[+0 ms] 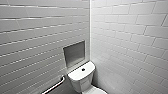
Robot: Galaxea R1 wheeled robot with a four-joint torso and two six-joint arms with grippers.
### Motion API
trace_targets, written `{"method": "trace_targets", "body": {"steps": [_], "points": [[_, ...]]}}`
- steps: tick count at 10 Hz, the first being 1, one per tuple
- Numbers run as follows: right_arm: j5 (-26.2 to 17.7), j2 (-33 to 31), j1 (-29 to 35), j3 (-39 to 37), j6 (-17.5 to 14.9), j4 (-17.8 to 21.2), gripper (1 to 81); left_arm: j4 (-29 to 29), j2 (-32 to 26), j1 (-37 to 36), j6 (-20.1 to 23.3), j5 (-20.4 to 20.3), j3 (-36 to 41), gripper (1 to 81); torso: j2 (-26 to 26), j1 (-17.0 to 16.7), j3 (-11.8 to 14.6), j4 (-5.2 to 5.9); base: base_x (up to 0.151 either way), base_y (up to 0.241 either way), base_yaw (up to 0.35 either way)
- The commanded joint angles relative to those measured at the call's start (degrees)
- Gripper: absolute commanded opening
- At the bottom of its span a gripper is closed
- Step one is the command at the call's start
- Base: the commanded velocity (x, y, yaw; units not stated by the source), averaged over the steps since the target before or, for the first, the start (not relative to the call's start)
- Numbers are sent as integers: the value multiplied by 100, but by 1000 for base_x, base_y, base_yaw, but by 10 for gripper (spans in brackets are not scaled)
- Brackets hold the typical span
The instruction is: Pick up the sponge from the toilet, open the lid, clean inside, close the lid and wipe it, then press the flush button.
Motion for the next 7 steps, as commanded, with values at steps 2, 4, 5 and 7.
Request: {"method": "trace_targets", "body": {"steps": [2,4,5,7], "points": [[-326,183,105,-243,-34,-159,10,-49,110,-245,27,387,-176,811,575,-369,0,0,0,0,0],[-326,201,105,-243,-34,-159,10,-6,101,-227,27,387,-176,811,669,-435,0,0,0,0,0],[-326,201,105,-243,-34,-159,10,-5,110,-219,27,387,-176,811,833,-540,0,0,0,0,0],[-326,201,105,-235,-34,-159,10,3,119,-210,54,387,-176,811,1228,-796,481,0,0,0,0]]}}
